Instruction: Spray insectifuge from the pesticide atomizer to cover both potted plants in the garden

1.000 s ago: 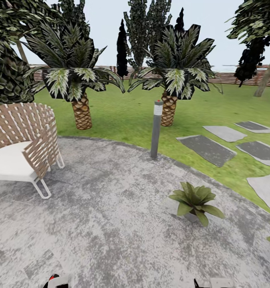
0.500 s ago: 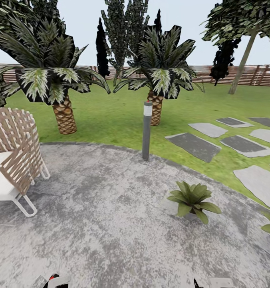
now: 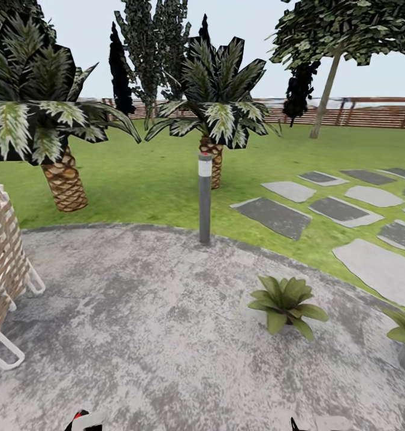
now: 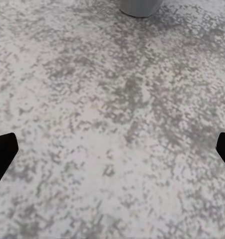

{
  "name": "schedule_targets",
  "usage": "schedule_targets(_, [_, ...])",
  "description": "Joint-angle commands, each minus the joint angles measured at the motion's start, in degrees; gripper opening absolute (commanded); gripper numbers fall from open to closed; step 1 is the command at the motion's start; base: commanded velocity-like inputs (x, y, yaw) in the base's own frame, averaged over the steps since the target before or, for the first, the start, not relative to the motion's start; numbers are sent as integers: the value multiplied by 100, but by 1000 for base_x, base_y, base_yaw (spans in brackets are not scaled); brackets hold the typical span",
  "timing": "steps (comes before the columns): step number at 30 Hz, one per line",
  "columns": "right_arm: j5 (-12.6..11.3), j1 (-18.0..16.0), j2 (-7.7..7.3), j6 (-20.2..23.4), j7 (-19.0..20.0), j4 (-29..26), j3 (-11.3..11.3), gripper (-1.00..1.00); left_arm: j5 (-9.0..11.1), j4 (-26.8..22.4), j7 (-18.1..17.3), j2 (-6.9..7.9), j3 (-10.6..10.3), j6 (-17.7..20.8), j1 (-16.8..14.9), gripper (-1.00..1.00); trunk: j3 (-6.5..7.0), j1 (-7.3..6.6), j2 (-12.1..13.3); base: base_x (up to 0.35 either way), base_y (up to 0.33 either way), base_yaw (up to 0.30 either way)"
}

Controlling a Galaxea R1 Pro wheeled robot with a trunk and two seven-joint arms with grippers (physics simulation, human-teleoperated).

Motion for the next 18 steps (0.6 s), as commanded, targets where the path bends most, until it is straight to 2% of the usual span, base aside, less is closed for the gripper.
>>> schedule_targets(1, [53, -4, 4, -17, -2, 3, -23, 100, 14, 4, 7, 0, -5, -18, -2, -100, -5, 1, -2, 238, 254, -268])
schedule_targets(18, [53, -4, 4, -17, -2, 3, -23, 100, 14, 4, 7, 0, -5, -18, -2, -100, -5, 1, -2, 193, 284, -268])
